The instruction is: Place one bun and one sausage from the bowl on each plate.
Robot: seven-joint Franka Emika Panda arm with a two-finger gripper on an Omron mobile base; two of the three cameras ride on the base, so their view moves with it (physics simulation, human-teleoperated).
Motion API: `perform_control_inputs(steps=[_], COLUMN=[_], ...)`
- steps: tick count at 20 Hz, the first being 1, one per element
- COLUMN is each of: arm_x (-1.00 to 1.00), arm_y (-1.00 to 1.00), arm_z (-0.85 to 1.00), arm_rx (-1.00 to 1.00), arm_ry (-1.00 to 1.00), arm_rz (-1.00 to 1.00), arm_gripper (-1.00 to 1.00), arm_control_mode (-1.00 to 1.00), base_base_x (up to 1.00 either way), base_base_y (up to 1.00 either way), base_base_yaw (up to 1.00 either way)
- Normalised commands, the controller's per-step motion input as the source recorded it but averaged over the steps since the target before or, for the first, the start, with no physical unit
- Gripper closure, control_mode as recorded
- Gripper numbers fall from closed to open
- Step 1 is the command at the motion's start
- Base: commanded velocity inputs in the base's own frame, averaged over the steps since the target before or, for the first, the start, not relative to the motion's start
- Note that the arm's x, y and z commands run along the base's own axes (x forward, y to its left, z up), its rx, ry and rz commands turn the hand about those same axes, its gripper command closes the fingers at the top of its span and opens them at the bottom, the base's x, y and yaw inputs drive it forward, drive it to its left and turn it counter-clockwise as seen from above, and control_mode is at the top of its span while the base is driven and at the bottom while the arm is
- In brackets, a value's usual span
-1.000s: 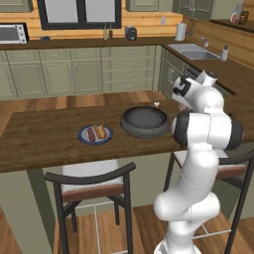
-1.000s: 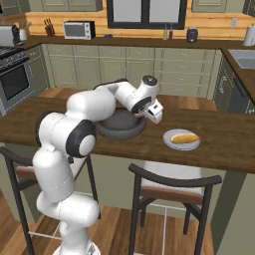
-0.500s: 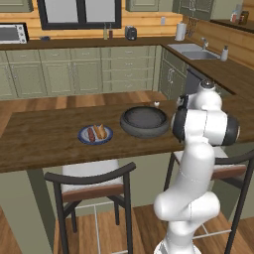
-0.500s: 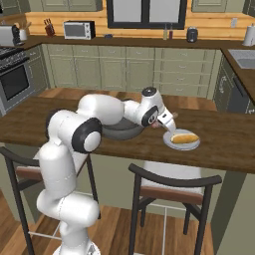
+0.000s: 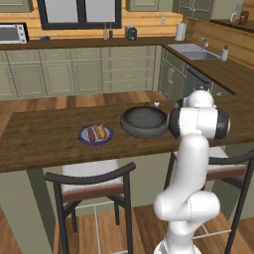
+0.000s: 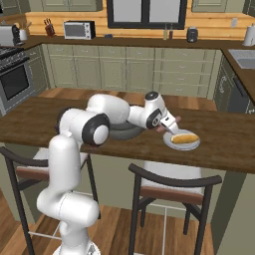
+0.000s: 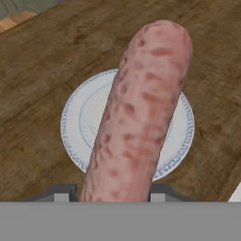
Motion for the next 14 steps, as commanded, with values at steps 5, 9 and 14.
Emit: perform_control_inputs(steps=[5,9,14], arm_x=[0.56,0.55,0.08], arm_y=[-0.39,-0.03,-0.12], arm_z=[-0.39,-0.02,0.0], arm_rx=[0.0,0.0,0.0], arm_ry=[0.13,0.05,0.04], arm_rz=[0.0,0.0,0.0], arm_gripper=[-1.0,-1.0,-1.0], arm_control_mode=[-1.0,-1.0,-1.0], base_base_x=[0.0,0.0,0.0], base_base_y=[0.0,0.0,0.0], base_base_yaw=[0.0,0.0,0.0])
